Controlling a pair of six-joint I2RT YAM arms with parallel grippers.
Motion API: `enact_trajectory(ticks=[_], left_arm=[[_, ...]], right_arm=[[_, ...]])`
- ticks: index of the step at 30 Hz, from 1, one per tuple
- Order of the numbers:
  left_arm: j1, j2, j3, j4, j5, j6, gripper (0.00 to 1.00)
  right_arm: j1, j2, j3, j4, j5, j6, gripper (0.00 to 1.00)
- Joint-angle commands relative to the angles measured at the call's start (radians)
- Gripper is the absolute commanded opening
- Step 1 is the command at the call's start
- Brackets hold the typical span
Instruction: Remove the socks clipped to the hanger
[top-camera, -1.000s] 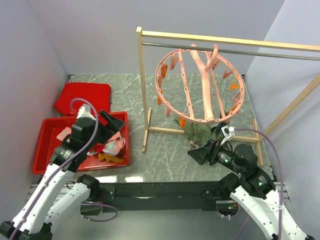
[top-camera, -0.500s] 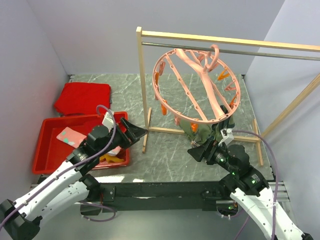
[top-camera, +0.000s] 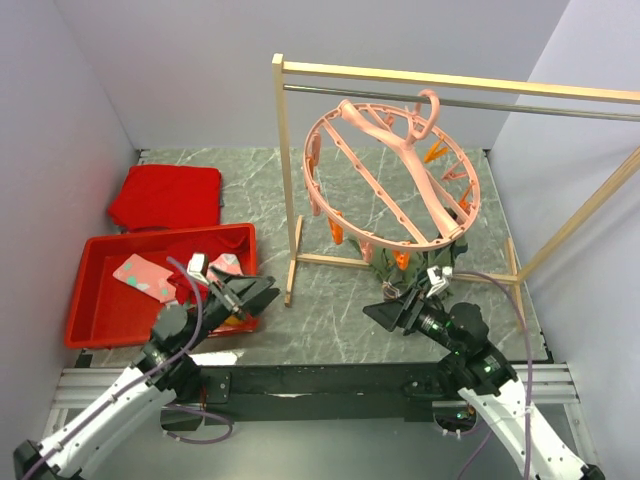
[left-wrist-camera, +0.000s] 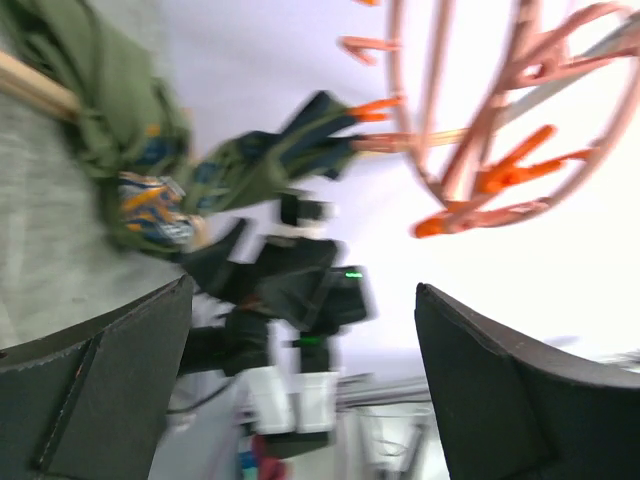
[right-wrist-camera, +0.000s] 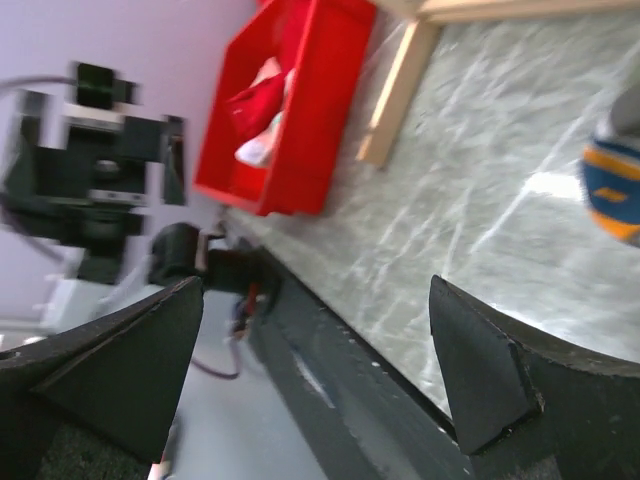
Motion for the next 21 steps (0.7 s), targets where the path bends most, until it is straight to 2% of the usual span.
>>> enact_trajectory(ticks=[1, 2, 3, 4, 6, 8, 10, 12, 14, 18, 21], left_arm=[[-0.004, -0.207, -0.176, 0.247, -0.05, -0.229, 0.96], [-0.004, -0.249, -0.19, 0.227, -0.062, -0.251, 0.96], [-0.004, -0.298, -0.182, 0.092, -0.081, -0.254, 0.96], [-0.003, -0.372, -0.17, 0.024, -0.094, -0.248, 0.96], [-0.003, -0.412, -0.126, -0.122, -0.101, -0.217, 0.96], [-0.003, -0.377, -0.092, -0.136, -0.096, -0.17, 0.96], [-0.003, -0.321, -0.09, -0.114, -0.066, -0.16, 0.96], [-0.004, -0.291, -0.104, -0.075, -0.049, -0.163, 0.96], [-0.003, -0.262, -0.127, -0.014, -0.033, -0.177, 0.96], [-0.004, -0.271, -0.147, 0.026, -0.033, -0.208, 0.96], [-0.003, -0.32, -0.191, 0.006, -0.045, -0.237, 0.96]], right_arm=[[-0.002, -0.232, -0.117, 0.185, -0.086, 0.18, 1.0], [0.0, -0.277, -0.128, 0.101, -0.063, 0.204, 1.0], [-0.002, -0.32, -0.124, 0.036, 0.013, 0.237, 1.0], [-0.002, -0.308, -0.11, -0.019, 0.052, 0.239, 1.0], [-0.002, -0.234, -0.08, -0.145, 0.167, 0.279, 1.0], [-0.002, -0.194, -0.076, -0.197, 0.203, 0.302, 1.0], [-0.002, -0.167, -0.105, -0.158, 0.162, 0.307, 1.0], [0.0, -0.189, -0.121, -0.081, 0.137, 0.297, 1.0], [-0.002, -0.221, -0.104, -0.105, 0.157, 0.274, 1.0], [-0.002, -0.327, -0.093, -0.167, 0.172, 0.271, 1.0], [0.0, -0.299, -0.08, -0.174, 0.178, 0.271, 1.0]])
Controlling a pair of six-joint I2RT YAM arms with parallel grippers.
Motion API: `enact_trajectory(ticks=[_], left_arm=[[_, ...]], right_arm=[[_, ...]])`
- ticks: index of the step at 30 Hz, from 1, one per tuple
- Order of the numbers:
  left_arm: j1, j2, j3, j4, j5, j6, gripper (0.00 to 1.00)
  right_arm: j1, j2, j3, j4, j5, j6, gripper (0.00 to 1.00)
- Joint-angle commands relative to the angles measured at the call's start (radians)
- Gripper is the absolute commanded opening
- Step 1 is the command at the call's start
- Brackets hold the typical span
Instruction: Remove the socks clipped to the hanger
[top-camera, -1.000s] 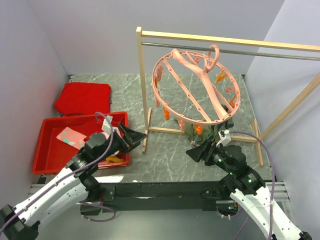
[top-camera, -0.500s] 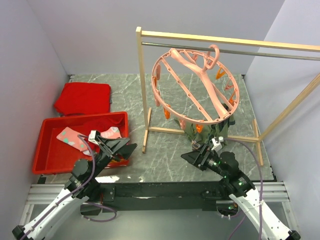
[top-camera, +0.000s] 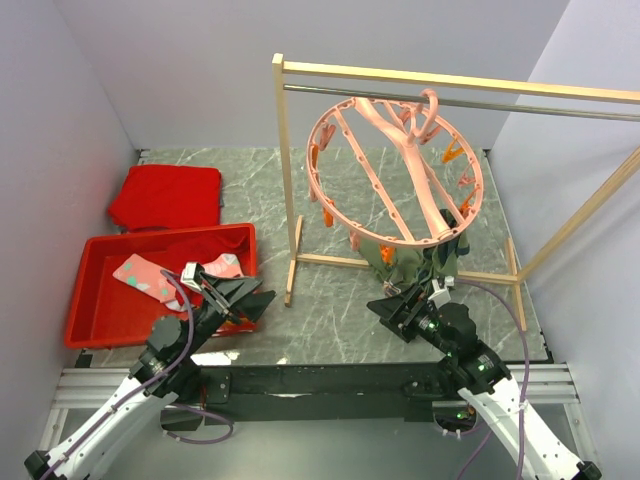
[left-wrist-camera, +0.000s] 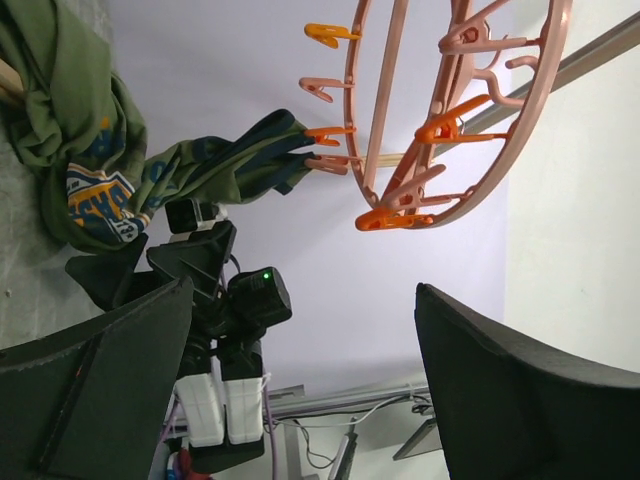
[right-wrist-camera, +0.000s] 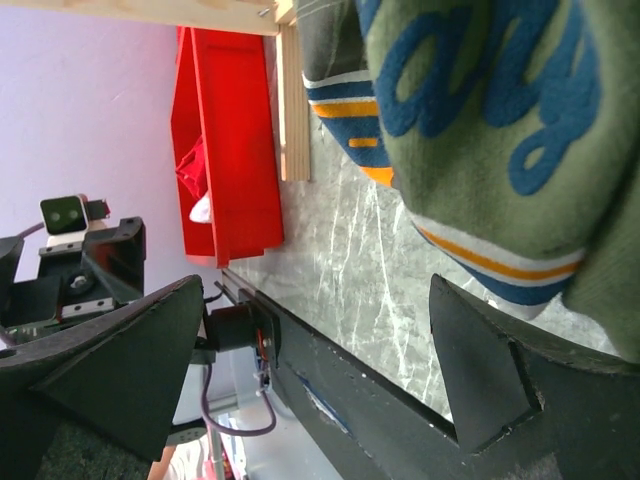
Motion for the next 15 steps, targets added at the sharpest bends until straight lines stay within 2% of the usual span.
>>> enact_trajectory(ticks=[1, 5, 15], left_arm=[[-0.003, -0.088, -0.086, 0.035, 0.003, -0.054, 0.96], [-0.001, -0.166, -0.1, -0.061, -0.022, -0.077, 0.96], [-0.003, -0.142, -0.094, -0.049, 0.003, -0.068, 0.96]], right_arm=[[-0.002, -0.29, 0.024, -0.085, 0.041, 0.001, 1.0], [-0.002, -0.296, 0.02, -0.105, 0.051, 0.02, 1.0], [0.0, -0.292, -0.032, -0.068, 0.02, 0.056, 1.0]])
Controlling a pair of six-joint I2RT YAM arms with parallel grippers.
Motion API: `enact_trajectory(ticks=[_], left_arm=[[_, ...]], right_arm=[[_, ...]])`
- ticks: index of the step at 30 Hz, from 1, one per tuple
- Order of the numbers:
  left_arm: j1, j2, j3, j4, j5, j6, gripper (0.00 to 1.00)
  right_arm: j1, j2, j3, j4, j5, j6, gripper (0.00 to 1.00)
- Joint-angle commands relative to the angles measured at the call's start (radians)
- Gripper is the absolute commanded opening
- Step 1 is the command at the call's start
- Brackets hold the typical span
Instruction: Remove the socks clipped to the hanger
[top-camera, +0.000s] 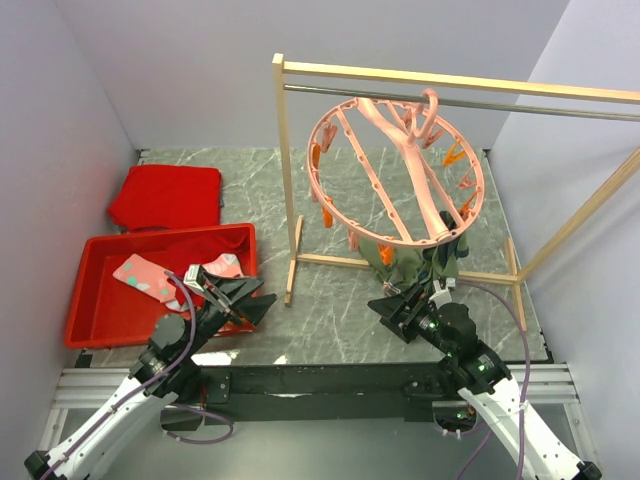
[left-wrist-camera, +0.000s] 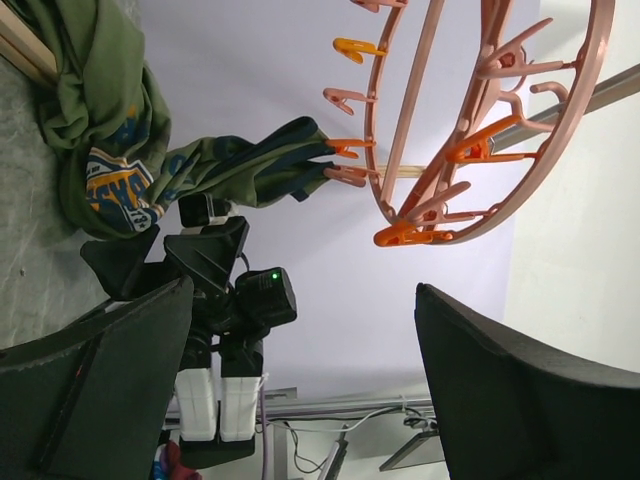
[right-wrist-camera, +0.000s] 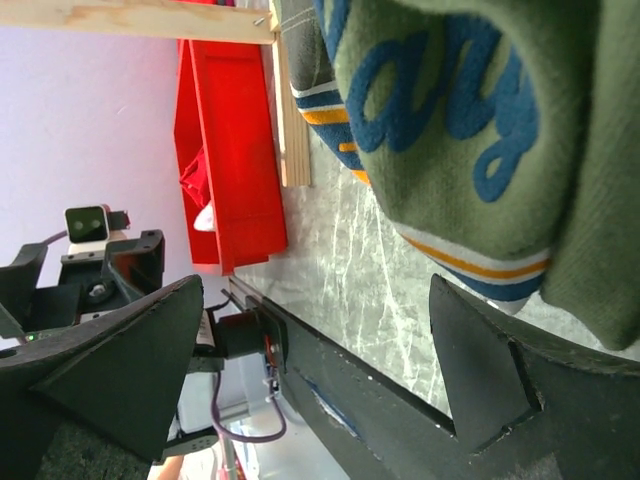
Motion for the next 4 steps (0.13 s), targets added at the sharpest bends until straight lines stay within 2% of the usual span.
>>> enact_trajectory(ticks=[1, 4], left_arm=[[-0.003, -0.149, -0.097, -0.001, 0.004, -0.014, 0.96], [-0.003, -0.168, -0.097, -0.013, 0.001, -0.018, 0.96]], right_arm=[[-0.002, -0.287, -0.047, -0.014, -0.011, 0.03, 1.0], [-0.002, -0.279, -0.048, -0.024, 0.004, 0.033, 1.0]])
